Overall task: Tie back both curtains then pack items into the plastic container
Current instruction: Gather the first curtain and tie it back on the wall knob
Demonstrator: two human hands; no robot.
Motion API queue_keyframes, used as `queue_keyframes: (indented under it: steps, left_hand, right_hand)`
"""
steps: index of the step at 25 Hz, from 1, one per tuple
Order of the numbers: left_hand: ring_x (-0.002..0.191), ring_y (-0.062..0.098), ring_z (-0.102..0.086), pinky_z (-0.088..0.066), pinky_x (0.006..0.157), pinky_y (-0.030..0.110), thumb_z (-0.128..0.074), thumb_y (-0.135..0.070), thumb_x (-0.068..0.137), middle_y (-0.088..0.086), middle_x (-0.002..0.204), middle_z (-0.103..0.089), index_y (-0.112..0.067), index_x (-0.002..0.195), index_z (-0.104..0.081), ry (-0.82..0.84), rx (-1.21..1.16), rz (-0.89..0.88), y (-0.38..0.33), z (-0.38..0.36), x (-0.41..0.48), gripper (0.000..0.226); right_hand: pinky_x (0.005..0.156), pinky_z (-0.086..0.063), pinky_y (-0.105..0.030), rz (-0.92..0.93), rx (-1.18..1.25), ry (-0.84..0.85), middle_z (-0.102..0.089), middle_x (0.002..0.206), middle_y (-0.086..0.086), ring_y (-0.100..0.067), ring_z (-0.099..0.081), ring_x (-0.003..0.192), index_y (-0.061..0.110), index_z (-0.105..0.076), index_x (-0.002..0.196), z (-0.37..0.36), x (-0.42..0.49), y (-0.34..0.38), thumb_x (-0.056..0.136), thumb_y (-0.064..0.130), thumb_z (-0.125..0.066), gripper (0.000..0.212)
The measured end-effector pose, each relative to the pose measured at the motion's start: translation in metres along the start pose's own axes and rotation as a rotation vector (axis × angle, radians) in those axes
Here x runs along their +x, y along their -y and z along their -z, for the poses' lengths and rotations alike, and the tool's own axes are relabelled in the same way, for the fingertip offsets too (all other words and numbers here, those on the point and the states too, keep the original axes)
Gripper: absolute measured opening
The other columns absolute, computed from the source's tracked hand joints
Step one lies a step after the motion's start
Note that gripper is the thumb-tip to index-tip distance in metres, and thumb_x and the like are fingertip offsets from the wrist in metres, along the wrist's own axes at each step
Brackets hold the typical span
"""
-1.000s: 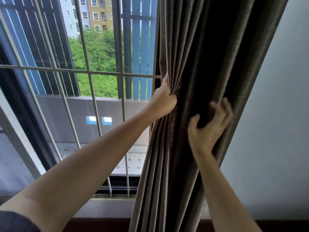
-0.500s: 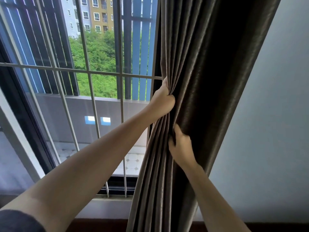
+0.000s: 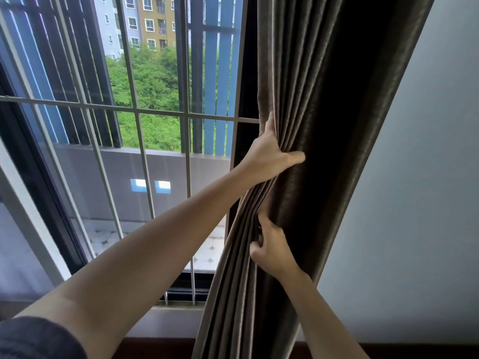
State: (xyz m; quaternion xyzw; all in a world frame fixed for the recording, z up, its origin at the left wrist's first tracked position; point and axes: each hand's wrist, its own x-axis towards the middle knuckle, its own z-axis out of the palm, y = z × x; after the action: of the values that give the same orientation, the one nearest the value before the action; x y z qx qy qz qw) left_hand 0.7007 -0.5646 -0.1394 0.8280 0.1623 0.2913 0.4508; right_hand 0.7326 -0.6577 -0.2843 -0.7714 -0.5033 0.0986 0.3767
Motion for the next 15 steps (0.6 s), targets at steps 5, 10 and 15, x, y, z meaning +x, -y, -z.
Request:
queue_keyframes:
  steps: [5, 10, 15]
  left_hand:
    - [0.062, 0.014, -0.053, -0.040, 0.040, 0.012, -0.038, 0.008, 0.082, 0.008, 0.099, -0.058, -0.022, 0.151, -0.003, -0.024, 0.074, 0.011, 0.002, 0.004, 0.002, 0.083]
    - [0.125, 0.031, -0.048, -0.047, 0.060, 0.008, -0.036, 0.008, 0.083, 0.007, 0.153, -0.029, -0.029, 0.150, 0.008, -0.050, -0.048, 0.034, 0.006, -0.002, -0.003, 0.089]
    - [0.113, 0.020, -0.055, -0.057, 0.073, 0.020, -0.036, 0.010, 0.079, 0.006, 0.155, -0.022, -0.034, 0.149, 0.001, -0.014, -0.118, 0.043, 0.010, -0.006, 0.007, 0.091]
  right_hand:
    - [0.114, -0.022, -0.037, 0.063, -0.220, -0.981, -0.050, 0.137, -0.011, -0.025, -0.045, 0.129, 0.014, -0.054, 0.125, 0.065, 0.014, 0.011, 0.075, 0.015, -0.056, 0.050]
    - [0.101, -0.030, -0.023, -0.157, 0.198, -0.800, -0.041, 0.145, -0.013, -0.026, -0.042, 0.130, 0.016, -0.024, 0.146, 0.142, 0.040, 0.016, 0.081, 0.007, -0.061, 0.076]
    - [0.067, -0.038, -0.002, 0.103, -0.002, -0.256, -0.061, 0.105, -0.002, -0.020, -0.059, 0.092, 0.010, -0.038, 0.139, 0.072, 0.026, 0.012, 0.084, -0.014, -0.037, 0.061]
